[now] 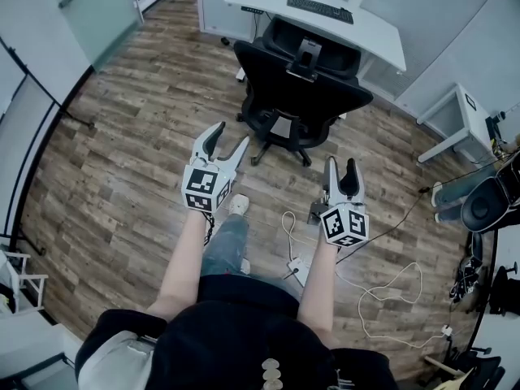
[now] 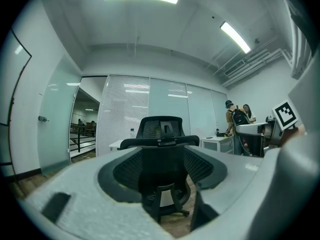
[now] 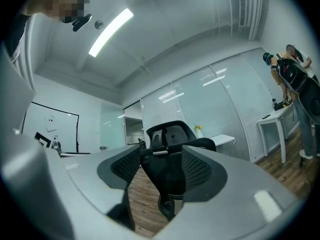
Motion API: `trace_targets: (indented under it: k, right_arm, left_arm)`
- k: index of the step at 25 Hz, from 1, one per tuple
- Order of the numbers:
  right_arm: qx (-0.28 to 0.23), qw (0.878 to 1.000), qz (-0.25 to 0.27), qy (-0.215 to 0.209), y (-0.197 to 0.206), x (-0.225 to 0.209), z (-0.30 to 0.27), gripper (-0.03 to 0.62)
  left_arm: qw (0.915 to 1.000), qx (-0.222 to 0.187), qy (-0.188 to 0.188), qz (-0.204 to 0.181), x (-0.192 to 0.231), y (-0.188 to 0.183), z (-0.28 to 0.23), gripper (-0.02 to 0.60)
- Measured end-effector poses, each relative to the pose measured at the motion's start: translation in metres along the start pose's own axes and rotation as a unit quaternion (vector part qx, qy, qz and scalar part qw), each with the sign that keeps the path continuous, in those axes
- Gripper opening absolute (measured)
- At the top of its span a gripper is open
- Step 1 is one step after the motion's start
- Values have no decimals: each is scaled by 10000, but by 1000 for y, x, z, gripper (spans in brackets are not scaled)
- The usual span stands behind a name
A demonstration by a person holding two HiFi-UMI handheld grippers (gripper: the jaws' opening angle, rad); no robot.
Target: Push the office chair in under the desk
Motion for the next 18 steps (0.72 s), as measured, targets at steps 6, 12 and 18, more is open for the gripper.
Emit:
trace_targets:
  k: [6,12,18]
  right_arm:
    - [-120,9999,54,72,-2,-22,-65,247]
    - [-173,9997,27,183,2,-39,-135,247]
    - [-241,9991,37,356,-11,-53,-191,247]
  left_arm:
    - [9999,-82,92,-71,31,5,-67,247]
    - [9995,-33,288,-131,64,18,-140,247]
    - [9985,-32,444,-303,89,9,-207,247]
Point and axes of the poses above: the fingertips, and each gripper's own axes: z backward along the fingers, x to its left, y out of its underside, the point moved 7 cm from there along z, backward along the fingers, and after that the axes turned 14 degrees about -z, right-handed, at the moved point
